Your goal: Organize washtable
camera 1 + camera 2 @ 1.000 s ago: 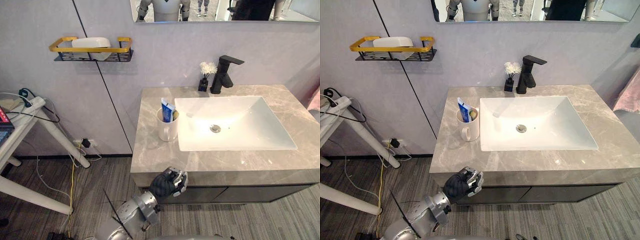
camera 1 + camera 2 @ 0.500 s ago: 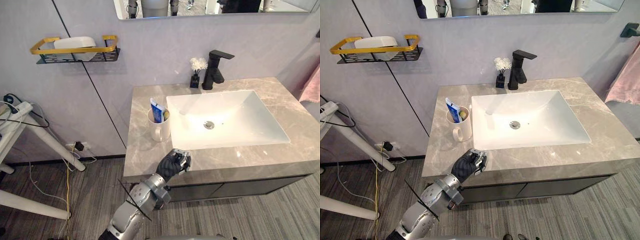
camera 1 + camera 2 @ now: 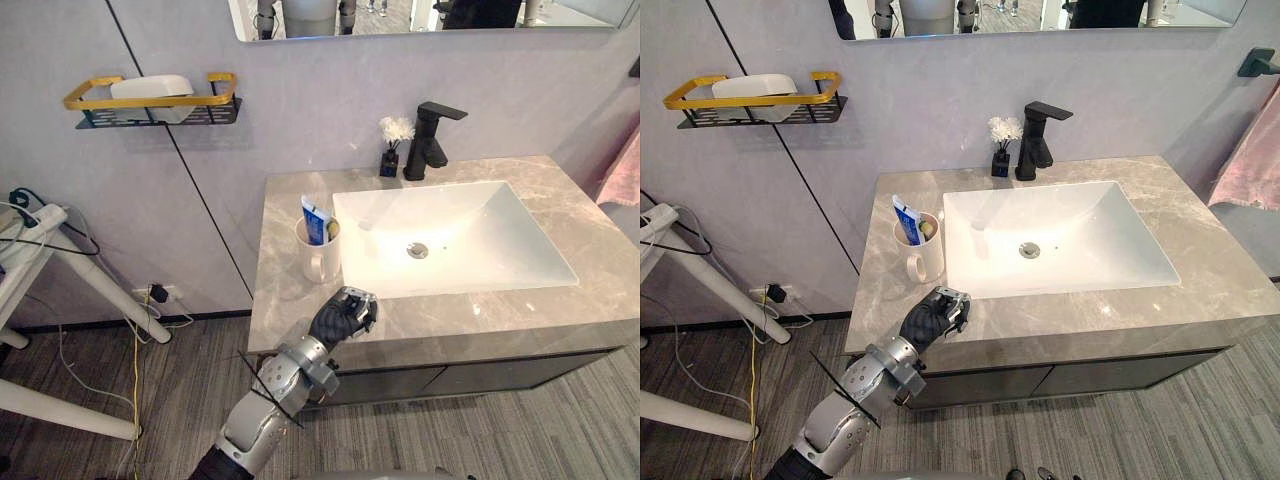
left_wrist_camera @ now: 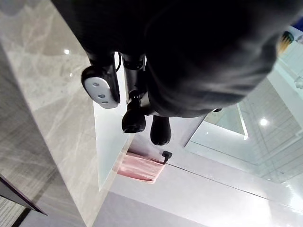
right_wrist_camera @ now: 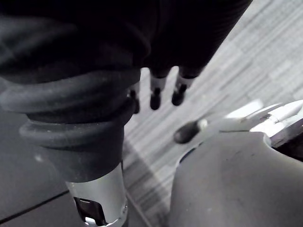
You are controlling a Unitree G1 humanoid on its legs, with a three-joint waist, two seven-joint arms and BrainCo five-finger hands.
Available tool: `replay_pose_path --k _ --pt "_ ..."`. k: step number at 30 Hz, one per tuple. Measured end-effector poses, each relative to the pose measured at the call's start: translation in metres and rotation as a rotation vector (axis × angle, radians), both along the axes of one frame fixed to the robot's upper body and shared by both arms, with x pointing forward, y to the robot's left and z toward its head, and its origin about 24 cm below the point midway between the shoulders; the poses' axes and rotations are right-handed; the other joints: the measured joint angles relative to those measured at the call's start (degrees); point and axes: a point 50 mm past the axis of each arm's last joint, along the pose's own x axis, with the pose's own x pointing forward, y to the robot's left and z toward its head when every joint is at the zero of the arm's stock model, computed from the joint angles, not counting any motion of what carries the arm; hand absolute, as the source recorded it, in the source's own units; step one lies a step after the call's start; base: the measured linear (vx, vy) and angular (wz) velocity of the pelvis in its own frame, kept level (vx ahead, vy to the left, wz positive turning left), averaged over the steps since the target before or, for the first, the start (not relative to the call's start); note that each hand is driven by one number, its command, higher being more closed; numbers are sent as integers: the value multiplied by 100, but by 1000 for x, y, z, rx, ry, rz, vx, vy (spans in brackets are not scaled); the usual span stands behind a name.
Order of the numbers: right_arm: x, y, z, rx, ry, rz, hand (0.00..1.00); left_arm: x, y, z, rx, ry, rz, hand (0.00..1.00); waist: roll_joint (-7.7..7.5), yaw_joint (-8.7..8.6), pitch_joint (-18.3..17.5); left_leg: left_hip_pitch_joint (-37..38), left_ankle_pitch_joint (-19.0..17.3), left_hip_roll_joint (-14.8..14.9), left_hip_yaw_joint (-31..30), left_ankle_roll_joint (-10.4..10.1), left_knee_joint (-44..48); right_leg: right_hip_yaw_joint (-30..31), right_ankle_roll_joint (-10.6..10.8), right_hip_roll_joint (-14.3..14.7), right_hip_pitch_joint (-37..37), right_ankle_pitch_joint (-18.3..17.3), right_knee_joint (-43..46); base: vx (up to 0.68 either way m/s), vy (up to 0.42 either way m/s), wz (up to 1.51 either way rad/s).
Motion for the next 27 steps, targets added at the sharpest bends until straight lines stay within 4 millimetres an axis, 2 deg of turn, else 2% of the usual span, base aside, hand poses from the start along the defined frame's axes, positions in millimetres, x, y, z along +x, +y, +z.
replay_pose_path --k 9,18,27 --pt "2 2 0 4 -10 -6 0 24 14 14 117 -141 134 100 -28 -107 3 -1 0 1 62 0 -6 24 5 0 -13 11 -5 0 0 0" --pt "5 4 1 8 -39 21 0 35 17 19 140 -181 174 100 -66 -132 26 -1 -1 5 121 -1 -14 75 0 4 -34 28 -7 -11 -5 -3" --pt "6 5 2 2 -55 8 0 35 16 20 131 -185 175 100 -95 -133 45 -53 0 3 160 -1 -16 159 6 1 -110 72 -11 -27 -16 -4"
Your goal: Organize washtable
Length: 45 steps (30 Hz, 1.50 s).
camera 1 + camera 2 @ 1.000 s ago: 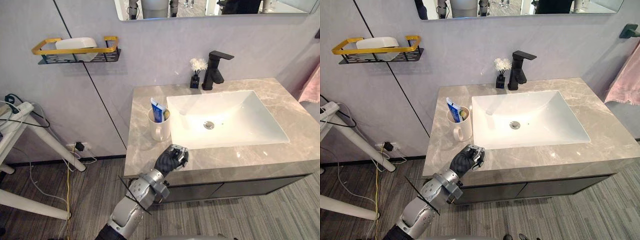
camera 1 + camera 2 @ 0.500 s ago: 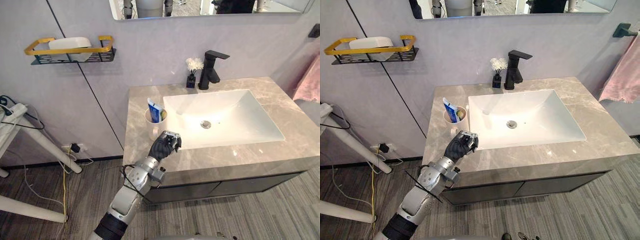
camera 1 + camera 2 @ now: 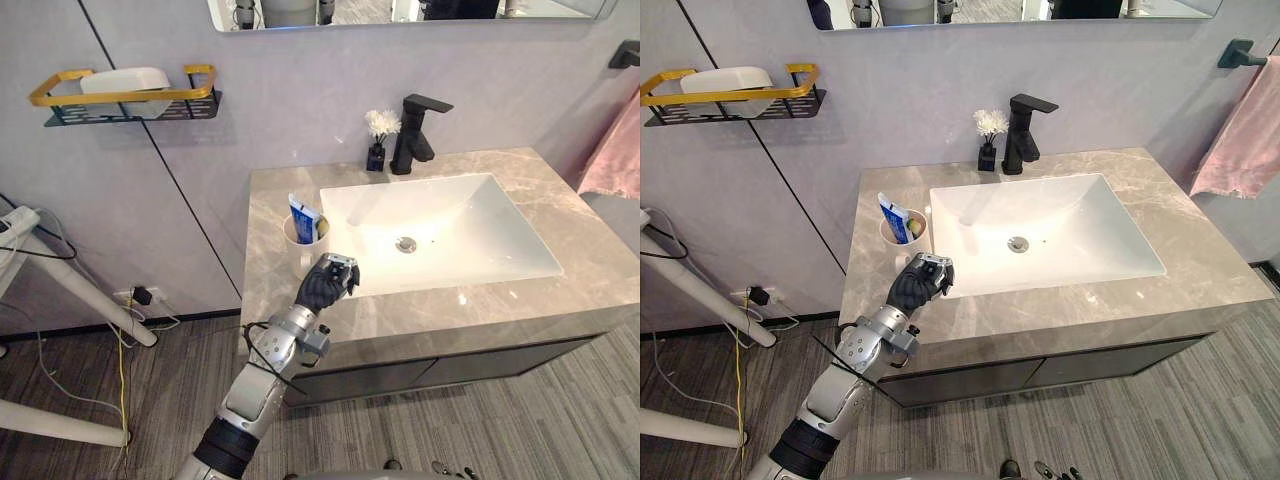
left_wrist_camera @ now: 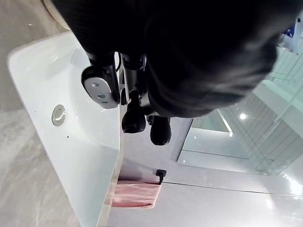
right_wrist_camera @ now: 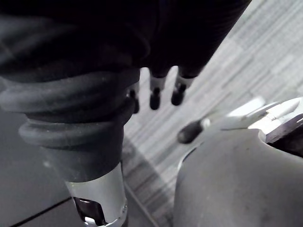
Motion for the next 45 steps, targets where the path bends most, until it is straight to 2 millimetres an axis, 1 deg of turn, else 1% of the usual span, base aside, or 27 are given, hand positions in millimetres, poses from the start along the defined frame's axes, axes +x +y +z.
replay_pose_path --k 3,5,10,12,16,21,26,27,33,37,45 --pt "0 0 0 -1 -1 0 0 0 0 -2 6 7 2 100 -1 0 0 0 0 0 4 0 1 1 -1 -1 -2 2 -1 -39 -21 -1" --pt "0 0 0 -2 -4 -1 0 1 1 -9 31 29 9 100 -2 0 1 -1 0 1 33 0 1 10 -3 1 -10 4 -2 -43 -24 -2" --pt "1 -1 1 -6 -14 -1 0 1 2 -9 57 17 15 100 -8 -3 6 -23 -1 1 52 0 -2 22 -4 3 -72 4 -13 -32 -16 -1" --pt "2 -1 1 -8 -17 0 0 3 5 -11 115 1 47 100 -16 -9 13 -27 -1 4 78 -1 -3 32 -5 6 -84 5 -12 -12 -10 -2" --pt "2 1 1 -4 -21 -1 0 6 10 -19 162 18 79 100 -38 -11 27 -27 -2 6 89 -2 -4 37 -6 7 -88 7 -5 0 0 0" --pt "4 1 2 -4 -28 -1 0 6 12 -22 159 34 90 100 -61 -9 58 -26 -2 5 93 -2 -2 38 -12 6 -87 13 -6 -6 -4 0" --pt "4 2 2 -2 -32 1 0 1 22 -31 149 74 137 100 -52 -8 66 -27 -2 9 99 -2 -2 41 -13 10 -91 14 -15 0 0 0" --pt "4 2 2 5 -36 4 0 1 26 -32 143 81 159 100 -51 0 68 -27 -2 10 99 -2 -1 41 -13 11 -91 14 -16 0 0 0" --pt "5 2 2 9 -40 7 0 3 36 -32 137 86 209 100 -50 0 68 -28 -2 10 99 -2 -2 41 -13 10 -91 14 -15 0 0 0" --pt "5 2 2 8 -40 7 0 3 38 -32 148 81 217 100 -50 0 68 -28 -2 9 99 -2 -1 40 -13 10 -92 14 -15 0 0 0" --pt "4 1 2 4 -42 6 0 8 48 -31 169 78 296 100 -50 -8 67 -27 -2 10 109 -2 -1 45 -16 10 -96 17 -13 0 0 0"
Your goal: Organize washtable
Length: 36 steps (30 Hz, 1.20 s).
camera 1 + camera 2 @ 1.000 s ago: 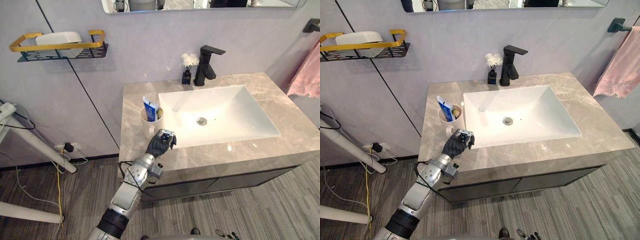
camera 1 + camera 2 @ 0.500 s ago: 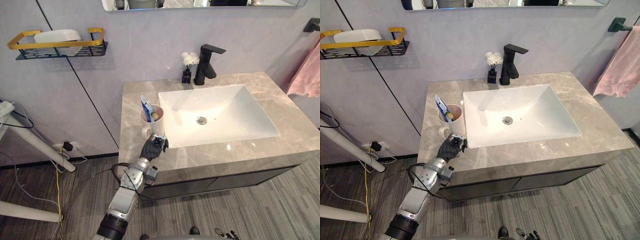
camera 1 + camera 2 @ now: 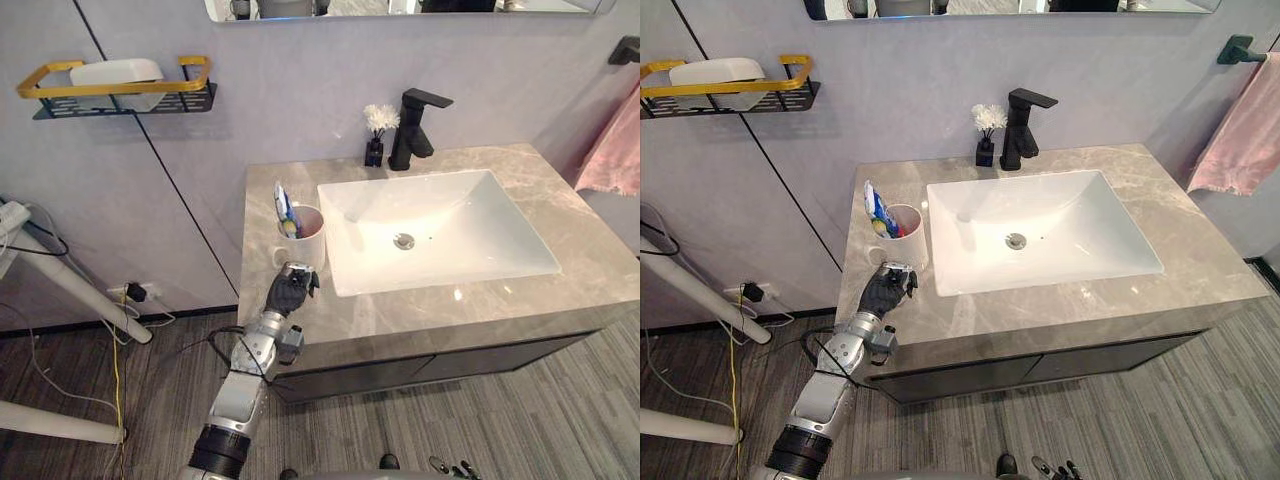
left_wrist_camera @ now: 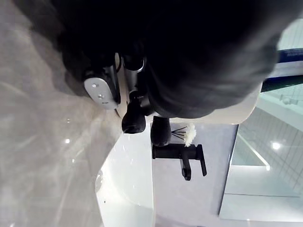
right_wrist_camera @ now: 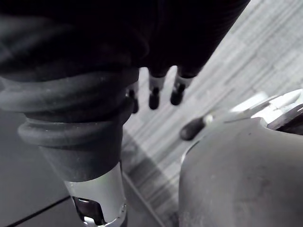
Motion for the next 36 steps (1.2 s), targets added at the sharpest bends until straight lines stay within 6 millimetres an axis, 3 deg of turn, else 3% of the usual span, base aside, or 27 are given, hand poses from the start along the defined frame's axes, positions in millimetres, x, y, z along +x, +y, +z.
replay_pose_path --k 25,31,36 --pt "3 -5 5 -24 -49 -22 0 24 15 19 -27 -62 110 100 106 -25 117 -188 -10 7 443 -11 26 475 19 35 -434 217 10 -27 -14 -10" --pt "8 -10 9 -41 -79 -17 0 48 13 30 3 -83 123 100 182 -55 225 -396 -14 17 525 -5 121 581 -36 50 -701 305 -10 -105 -42 -12" --pt "17 -10 12 -51 -112 5 0 67 19 52 -5 -153 185 100 167 -96 372 -556 -10 43 666 -10 132 680 -34 80 -919 364 3 -24 -36 -12"
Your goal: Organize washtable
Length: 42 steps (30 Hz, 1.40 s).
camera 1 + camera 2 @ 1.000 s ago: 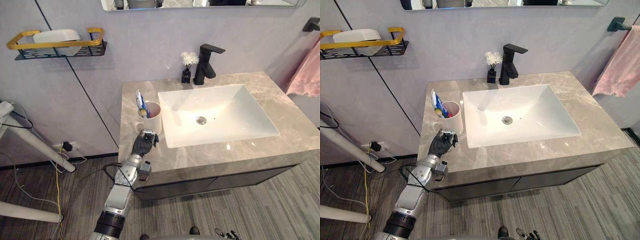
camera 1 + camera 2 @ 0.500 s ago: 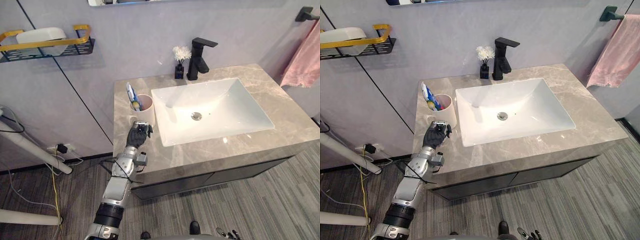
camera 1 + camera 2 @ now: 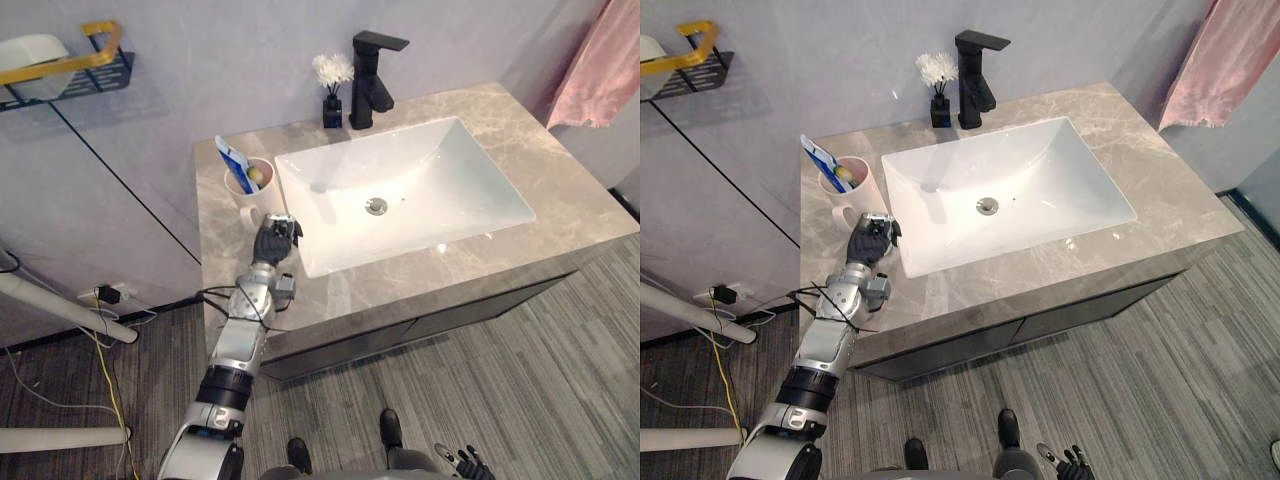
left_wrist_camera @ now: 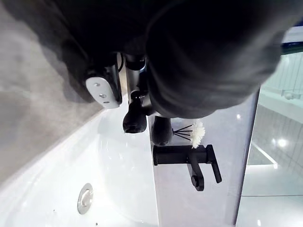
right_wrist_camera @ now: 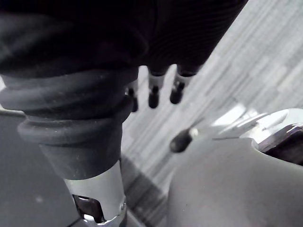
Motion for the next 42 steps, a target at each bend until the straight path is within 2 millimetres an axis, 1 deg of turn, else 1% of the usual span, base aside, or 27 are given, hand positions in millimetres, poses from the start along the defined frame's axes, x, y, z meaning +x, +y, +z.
replay_pose_path --k 1,4,6,8,9,11,13,15,17,20,25,27,33,40,42 --pt "2 0 0 0 -5 5 0 3 4 5 -4 -15 26 100 -8 -44 22 -30 1 3 12 0 0 20 7 6 -17 13 8 34 -21 -14" --pt "5 1 1 -2 -15 9 0 6 15 13 -1 -45 76 100 -17 -64 64 -51 2 12 115 -4 -1 80 28 25 -92 34 10 27 -10 -15" --pt "8 1 3 -5 -31 15 0 11 16 22 -3 -70 92 100 -40 -64 148 -74 2 13 112 -4 -1 71 31 25 -111 37 11 9 -7 -2" --pt "10 2 3 -7 -38 26 0 13 18 26 0 -83 110 100 -55 -65 162 -112 2 12 114 -4 2 72 26 25 -146 42 11 -20 -11 0" --pt "13 3 5 -11 -55 36 0 17 24 34 20 -106 175 100 -96 -66 239 -205 2 11 109 -3 80 84 24 -24 -203 65 13 -62 -26 2" --pt "15 4 5 -13 -63 44 0 21 30 45 13 -136 228 100 -142 -56 316 -351 0 12 103 0 176 94 17 -33 -305 117 14 -76 -30 1" --pt "15 5 5 -13 -65 48 0 22 35 51 7 -153 263 100 -160 -57 420 -384 -1 12 102 1 215 103 4 -36 -324 138 16 -68 -26 -1" --pt "16 4 6 -16 -68 48 0 22 39 54 3 -164 279 100 -158 -53 439 -468 -1 21 102 3 260 121 2 -35 -431 140 83 -73 -28 -2" --pt "17 4 6 -20 -75 48 0 23 41 57 7 -172 289 100 -159 -52 460 -522 1 26 99 5 284 137 2 -30 -506 139 144 -64 -25 -3" --pt "19 3 8 -25 -87 49 0 25 41 65 6 -195 290 100 -170 -51 584 -568 1 25 82 5 345 138 1 -36 -542 139 200 -52 -16 1" --pt "21 3 9 -26 -101 42 0 28 41 76 2 -229 284 100 -198 -53 666 -690 2 27 32 7 405 113 0 -40 -643 140 252 -25 -12 3" --pt "21 3 9 -26 -102 40 0 28 40 79 -11 -238 279 100 -202 -49 668 -723 3 24 17 8 412 100 0 -42 -665 140 254 -6 -8 4" --pt "21 3 9 -16 -106 21 0 29 39 80 -24 -240 255 100 -205 -45 669 -722 3 21 -2 8 415 80 0 -51 -648 140 254 -2 -1 1" --pt "20 3 8 -14 -102 16 0 29 28 73 -21 -208 166 100 -207 21 670 -619 7 5 -73 13 426 11 -2 -73 -506 138 252 -20 -3 5" --pt "19 3 8 -14 -98 13 0 26 26 75 -21 -217 152 100 -206 24 670 -568 7 -6 -111 13 425 -34 -4 -85 -432 133 249 -15 2 9"
